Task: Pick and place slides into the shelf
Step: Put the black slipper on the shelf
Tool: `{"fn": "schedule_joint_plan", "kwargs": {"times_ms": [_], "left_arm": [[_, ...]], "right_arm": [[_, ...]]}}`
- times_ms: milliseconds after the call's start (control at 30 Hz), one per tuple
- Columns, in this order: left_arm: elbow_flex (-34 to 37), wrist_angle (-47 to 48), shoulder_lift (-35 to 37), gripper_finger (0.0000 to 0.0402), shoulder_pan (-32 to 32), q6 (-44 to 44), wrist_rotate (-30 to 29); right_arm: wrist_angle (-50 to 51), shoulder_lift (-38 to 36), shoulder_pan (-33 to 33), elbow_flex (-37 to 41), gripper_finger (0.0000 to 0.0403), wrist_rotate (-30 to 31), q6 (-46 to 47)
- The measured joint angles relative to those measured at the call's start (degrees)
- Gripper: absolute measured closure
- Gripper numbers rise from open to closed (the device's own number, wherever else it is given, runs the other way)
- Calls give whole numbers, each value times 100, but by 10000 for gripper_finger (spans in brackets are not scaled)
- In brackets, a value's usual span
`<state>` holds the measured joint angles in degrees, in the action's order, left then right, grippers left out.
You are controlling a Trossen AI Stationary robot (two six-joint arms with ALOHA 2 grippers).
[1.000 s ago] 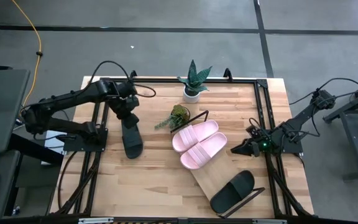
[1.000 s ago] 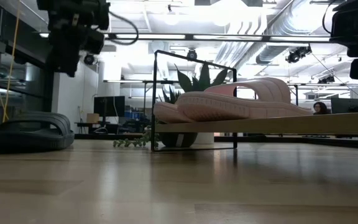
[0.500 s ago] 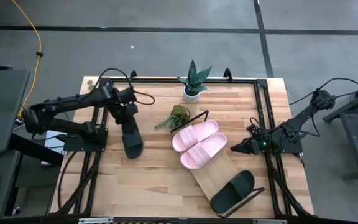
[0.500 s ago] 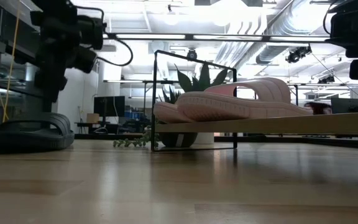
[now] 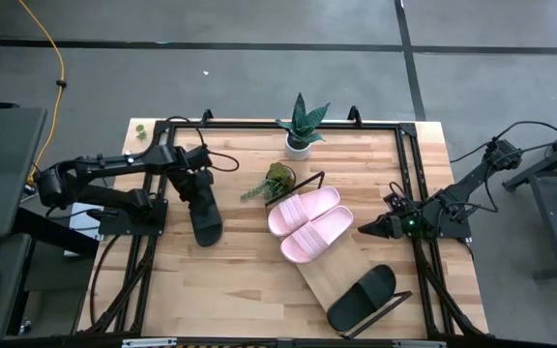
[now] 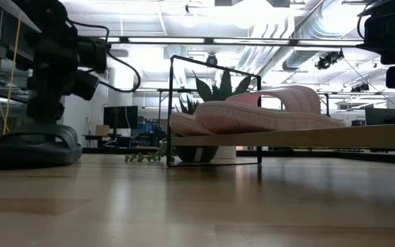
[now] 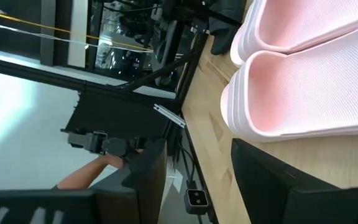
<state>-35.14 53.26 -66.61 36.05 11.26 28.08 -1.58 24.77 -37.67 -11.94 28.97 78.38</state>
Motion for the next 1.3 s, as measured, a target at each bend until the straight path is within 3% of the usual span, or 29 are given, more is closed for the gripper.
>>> {"fn": "schedule_joint_plan", "kwargs": {"times_ms": [333,500,767,1000,1300], "left_arm": [[67,-104,-64,140,-4,104,596],[69,-174,-410,163,-7,75,638],[69,-532,-804,203,-7,99,1184],[69,-545,-831,267,-7,53,1277],[69,-545,-831,387,-7,60,1296]], "right_arm": [[0,2,0,0,233,106,17],[0,2,0,0,233,107,-17],[2,2,0,0,233,107,-33],[7,6,0,0,233,108,-106],[52,9,0,0,233,107,-148]]}}
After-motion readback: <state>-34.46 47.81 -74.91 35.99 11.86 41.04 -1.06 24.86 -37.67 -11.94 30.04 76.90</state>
